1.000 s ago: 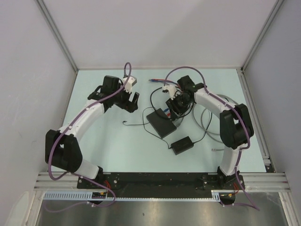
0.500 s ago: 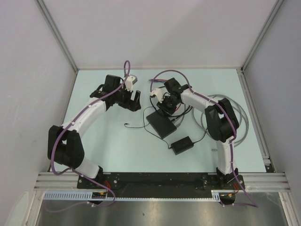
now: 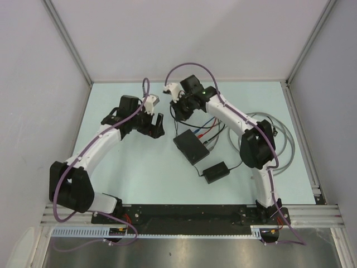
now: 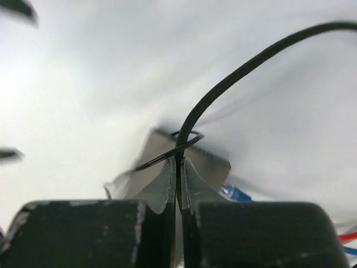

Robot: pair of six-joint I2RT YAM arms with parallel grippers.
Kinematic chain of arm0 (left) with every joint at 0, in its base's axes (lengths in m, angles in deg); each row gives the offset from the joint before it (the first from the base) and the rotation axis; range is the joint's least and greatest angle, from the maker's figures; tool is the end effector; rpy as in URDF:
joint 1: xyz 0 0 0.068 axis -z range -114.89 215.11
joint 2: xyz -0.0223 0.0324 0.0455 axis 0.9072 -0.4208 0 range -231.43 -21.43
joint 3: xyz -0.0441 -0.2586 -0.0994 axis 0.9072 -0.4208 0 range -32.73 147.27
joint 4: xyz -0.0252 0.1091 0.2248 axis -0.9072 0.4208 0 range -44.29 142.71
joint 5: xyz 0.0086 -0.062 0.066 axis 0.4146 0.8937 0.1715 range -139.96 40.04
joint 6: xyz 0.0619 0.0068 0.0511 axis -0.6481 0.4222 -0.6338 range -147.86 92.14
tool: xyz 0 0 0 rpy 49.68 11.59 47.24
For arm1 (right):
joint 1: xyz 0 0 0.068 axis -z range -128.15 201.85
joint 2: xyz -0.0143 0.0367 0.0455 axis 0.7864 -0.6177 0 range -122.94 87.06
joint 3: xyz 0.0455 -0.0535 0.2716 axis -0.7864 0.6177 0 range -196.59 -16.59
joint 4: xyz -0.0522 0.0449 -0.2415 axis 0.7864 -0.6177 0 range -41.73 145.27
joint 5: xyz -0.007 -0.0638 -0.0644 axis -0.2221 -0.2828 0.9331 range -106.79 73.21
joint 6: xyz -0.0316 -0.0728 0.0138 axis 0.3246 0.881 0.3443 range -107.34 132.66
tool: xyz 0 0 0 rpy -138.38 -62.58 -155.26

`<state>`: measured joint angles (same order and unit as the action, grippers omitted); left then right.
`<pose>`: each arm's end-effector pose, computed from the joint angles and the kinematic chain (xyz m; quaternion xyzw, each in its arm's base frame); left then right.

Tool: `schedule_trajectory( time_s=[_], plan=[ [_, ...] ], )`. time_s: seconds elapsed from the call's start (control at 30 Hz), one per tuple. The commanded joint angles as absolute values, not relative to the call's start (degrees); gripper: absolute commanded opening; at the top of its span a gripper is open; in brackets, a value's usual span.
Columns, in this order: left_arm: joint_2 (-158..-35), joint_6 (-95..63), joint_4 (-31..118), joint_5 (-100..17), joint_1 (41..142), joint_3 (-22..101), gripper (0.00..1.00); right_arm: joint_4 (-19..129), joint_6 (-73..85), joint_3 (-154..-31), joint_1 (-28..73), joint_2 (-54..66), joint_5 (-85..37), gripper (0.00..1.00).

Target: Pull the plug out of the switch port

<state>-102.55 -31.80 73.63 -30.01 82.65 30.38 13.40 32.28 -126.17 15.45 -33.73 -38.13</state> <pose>0.2943 -0.1179 0.2667 0.2339 0.8849 -0.2032 0.3479 0.3744 0.3075 0.2495 -0.4895 0.7954 0.2192 0.2821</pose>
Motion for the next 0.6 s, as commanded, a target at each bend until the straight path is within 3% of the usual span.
schedule_trajectory(
  time_s=[0.0, 0.23, 0.37, 0.57],
  plan=[
    [-97.6, -31.5, 72.5, -29.0, 81.6, 28.9, 0.94, 15.5, 20.9, -138.4, 13.2, -37.7, -36.4, 0.00],
    [-95.3, -32.4, 73.4, -28.2, 80.7, 27.0, 0.95, 22.0, 27.9, -148.1, 11.9, -49.5, -29.8, 0.00],
    [-95.4, -32.7, 74.0, -26.7, 80.7, 27.0, 0.95, 25.2, 31.7, -146.8, 12.8, -51.7, -22.4, 0.39],
    [-97.4, -30.4, 72.0, -23.1, 80.7, 26.1, 0.94, 24.0, 27.6, -134.4, 16.0, -40.5, -24.9, 0.58]
  ],
)
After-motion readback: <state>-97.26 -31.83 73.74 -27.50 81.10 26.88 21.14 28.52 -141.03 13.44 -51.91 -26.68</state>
